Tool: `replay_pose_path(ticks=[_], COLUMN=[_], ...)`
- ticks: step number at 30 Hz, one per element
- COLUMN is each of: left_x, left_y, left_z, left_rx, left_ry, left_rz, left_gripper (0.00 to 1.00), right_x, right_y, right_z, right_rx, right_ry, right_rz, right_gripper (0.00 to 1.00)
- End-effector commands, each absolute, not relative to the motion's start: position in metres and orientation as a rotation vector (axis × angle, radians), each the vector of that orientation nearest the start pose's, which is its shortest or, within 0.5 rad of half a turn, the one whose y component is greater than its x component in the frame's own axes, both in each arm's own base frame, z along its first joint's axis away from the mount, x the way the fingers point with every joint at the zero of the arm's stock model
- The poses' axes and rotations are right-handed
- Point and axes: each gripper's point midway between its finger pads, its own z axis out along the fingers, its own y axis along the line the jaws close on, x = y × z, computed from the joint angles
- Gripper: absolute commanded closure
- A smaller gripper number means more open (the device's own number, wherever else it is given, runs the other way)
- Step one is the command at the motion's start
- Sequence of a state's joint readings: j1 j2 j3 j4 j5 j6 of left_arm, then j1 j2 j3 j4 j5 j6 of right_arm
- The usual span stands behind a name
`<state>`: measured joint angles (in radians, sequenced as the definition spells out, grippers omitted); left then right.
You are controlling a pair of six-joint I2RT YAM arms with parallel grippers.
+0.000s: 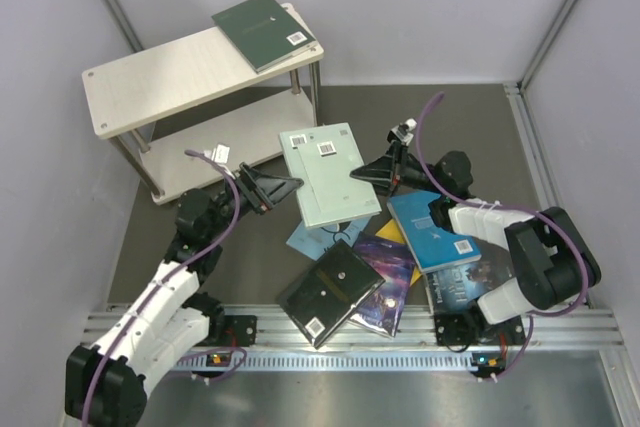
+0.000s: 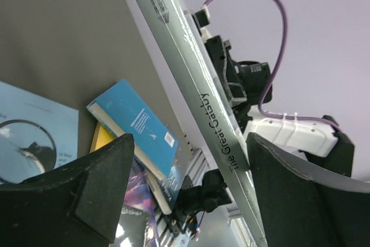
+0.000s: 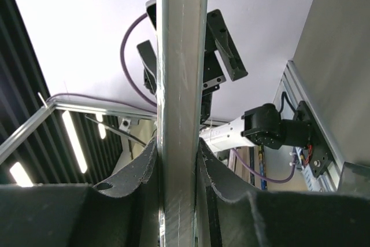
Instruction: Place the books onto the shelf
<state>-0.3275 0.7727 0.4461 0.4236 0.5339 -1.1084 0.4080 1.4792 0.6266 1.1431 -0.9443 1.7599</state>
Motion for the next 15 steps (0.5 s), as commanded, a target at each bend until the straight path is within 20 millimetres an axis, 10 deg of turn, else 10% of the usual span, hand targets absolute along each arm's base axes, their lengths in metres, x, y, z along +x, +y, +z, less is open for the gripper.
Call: replay_pose_path(ticks=[1, 15], left_x=[0.231, 0.229], left_y=[-0.209, -0.236], left_z=[0.310, 0.322], left_rx=[-0.108, 0.000], left_ry=[1.535, 1.551], left_rz=[-1.591, -1.638], left_gripper=[0.18, 0.37], right_x=[0.218, 0.221], right_y=[0.276, 0.288], right_z=[0.350, 0.338], right_rx=[-0.191, -0.196], right_ry=[1.542, 1.561], right_rz=[2.283, 2.281], right_gripper=[1.00, 1.00])
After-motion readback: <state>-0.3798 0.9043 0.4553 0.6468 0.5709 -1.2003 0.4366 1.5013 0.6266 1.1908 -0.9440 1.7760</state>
